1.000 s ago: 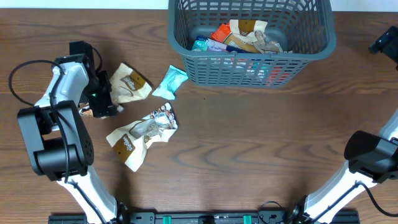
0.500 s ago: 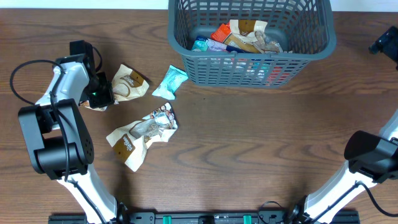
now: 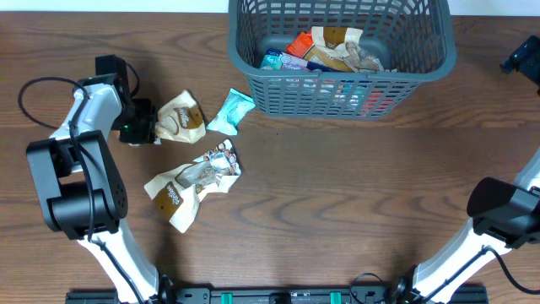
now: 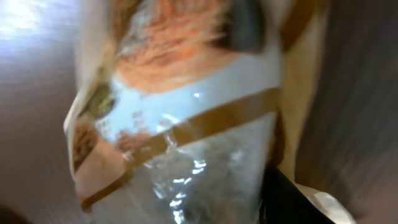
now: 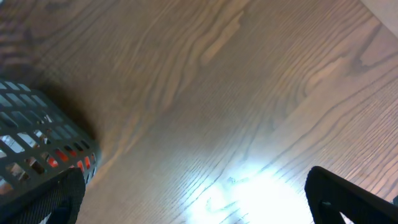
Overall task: Pack container
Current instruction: 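Lift the pouch with the left gripper and drop it into the basket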
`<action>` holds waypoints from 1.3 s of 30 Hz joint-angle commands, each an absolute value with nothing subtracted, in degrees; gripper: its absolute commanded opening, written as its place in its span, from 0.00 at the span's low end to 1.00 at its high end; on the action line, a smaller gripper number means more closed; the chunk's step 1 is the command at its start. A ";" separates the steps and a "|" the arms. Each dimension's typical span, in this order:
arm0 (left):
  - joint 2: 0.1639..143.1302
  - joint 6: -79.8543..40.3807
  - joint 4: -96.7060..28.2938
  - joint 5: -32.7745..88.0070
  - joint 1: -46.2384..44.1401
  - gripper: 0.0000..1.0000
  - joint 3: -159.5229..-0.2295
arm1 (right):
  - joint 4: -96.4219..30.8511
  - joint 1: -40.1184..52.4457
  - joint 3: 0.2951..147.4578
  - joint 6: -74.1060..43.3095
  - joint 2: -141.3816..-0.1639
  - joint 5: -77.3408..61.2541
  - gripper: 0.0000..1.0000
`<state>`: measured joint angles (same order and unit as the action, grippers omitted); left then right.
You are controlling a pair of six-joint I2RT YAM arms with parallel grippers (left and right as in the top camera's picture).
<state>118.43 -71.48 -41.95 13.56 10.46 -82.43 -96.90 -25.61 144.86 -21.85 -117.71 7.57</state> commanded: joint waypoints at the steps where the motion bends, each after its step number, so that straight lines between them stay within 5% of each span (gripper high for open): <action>1: 118.30 -59.59 -41.23 18.87 10.52 0.34 -84.93 | -97.10 -25.85 144.53 -21.17 -117.67 8.58 0.99; 3: 115.96 -56.77 -41.32 18.79 10.39 0.06 -86.13 | -97.10 -25.85 144.53 -21.17 -117.67 8.58 0.99; 20: 86.67 -40.07 -38.70 1.89 -2.61 0.06 -104.57 | -97.10 -25.85 144.53 -21.17 -117.67 8.58 0.99; 31: 89.80 -39.81 -22.09 1.91 -21.74 0.06 -107.72 | -97.10 -25.85 144.53 -21.15 -117.67 8.58 0.99; 39: 99.44 -38.39 -15.00 1.91 -27.16 0.06 -107.70 | -97.10 -25.85 144.53 -21.15 -117.67 8.58 0.99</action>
